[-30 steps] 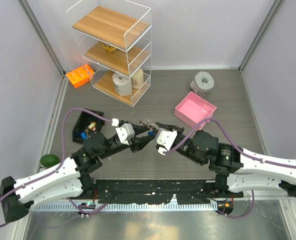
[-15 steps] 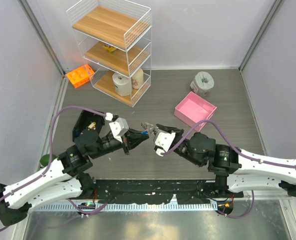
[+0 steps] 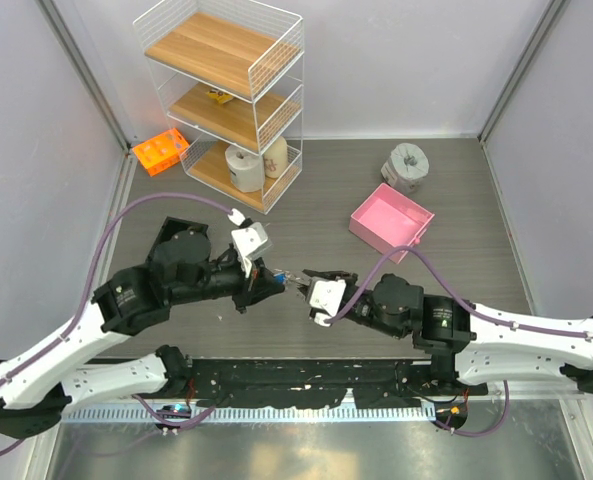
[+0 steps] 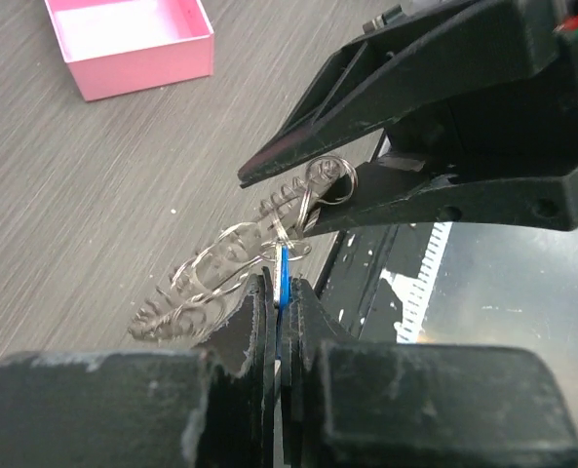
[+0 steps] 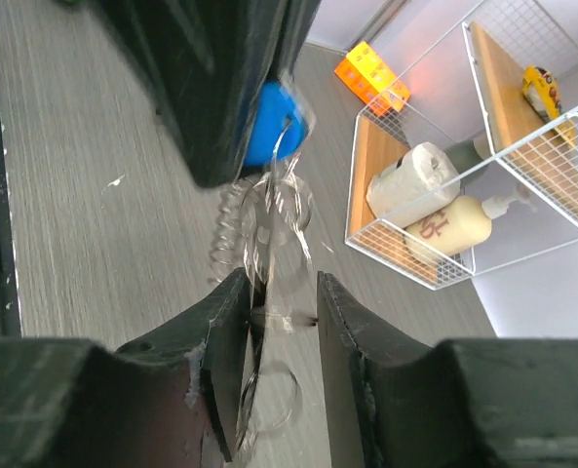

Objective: Remove the keys from the keyring

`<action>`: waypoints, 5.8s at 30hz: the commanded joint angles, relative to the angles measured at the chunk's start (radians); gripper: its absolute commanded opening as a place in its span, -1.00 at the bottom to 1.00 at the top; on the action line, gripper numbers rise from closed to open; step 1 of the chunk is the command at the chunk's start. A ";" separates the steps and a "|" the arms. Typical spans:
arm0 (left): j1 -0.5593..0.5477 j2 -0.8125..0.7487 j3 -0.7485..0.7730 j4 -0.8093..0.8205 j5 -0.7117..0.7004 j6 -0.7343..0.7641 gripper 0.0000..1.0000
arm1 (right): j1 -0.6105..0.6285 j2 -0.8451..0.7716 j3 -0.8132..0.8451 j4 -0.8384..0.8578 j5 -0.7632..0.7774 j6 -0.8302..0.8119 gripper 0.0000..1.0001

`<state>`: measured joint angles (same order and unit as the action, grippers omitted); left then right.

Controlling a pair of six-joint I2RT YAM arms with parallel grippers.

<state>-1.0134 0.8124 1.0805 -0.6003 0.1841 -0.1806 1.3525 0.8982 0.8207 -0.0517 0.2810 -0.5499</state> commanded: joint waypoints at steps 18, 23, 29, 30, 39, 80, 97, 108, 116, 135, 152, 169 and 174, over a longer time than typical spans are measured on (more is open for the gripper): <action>0.003 0.280 0.449 -0.499 0.104 0.043 -1.00 | -0.010 -0.236 -0.134 0.131 -0.189 0.148 0.11; 0.002 0.306 0.484 -0.539 0.150 0.064 -1.00 | -0.012 -0.183 -0.095 0.128 -0.212 0.105 -0.07; 0.004 0.329 0.513 -0.581 0.202 0.098 -1.00 | -0.012 -0.130 -0.046 0.136 -0.253 0.087 -0.09; 0.003 0.335 0.516 -0.589 0.204 0.101 -1.00 | -0.012 -0.114 -0.035 0.136 -0.264 0.090 -0.09; -0.001 0.335 0.522 -0.601 0.201 0.109 -1.00 | -0.012 -0.073 -0.005 0.154 -0.318 0.100 -0.12; -0.025 0.246 0.535 -0.609 0.199 0.121 -1.00 | -0.012 -0.050 0.025 0.076 -0.307 0.142 -0.90; -0.036 0.249 0.532 -0.573 0.210 0.096 -1.00 | -0.012 0.012 0.072 0.036 -0.319 0.162 -0.90; -0.036 0.251 0.550 -0.596 0.175 0.093 -1.00 | -0.012 -0.188 -0.077 0.076 -0.439 0.104 -0.51; -0.036 0.252 0.555 -0.598 0.199 0.124 -1.00 | -0.012 -0.200 -0.038 0.058 -0.410 0.102 -0.28; -0.044 0.269 0.562 -0.616 0.265 0.173 -1.00 | -0.087 -0.038 0.152 0.018 -0.489 0.076 -0.33; -0.047 0.255 0.558 -0.616 0.247 0.176 -1.00 | -0.095 0.087 0.190 0.016 -0.669 0.134 -0.38; -0.045 0.177 0.451 -0.544 0.207 0.211 -1.00 | -0.102 0.042 0.140 0.099 -0.622 0.249 -0.90; -0.047 0.125 0.329 -0.454 0.183 0.225 -1.00 | -0.112 -0.005 0.080 0.237 -0.594 0.359 -0.90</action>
<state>-1.0557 0.9741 1.4803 -1.1713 0.3904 0.0151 1.2495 0.9493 0.9272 -0.0055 -0.3458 -0.3023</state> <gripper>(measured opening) 0.052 0.060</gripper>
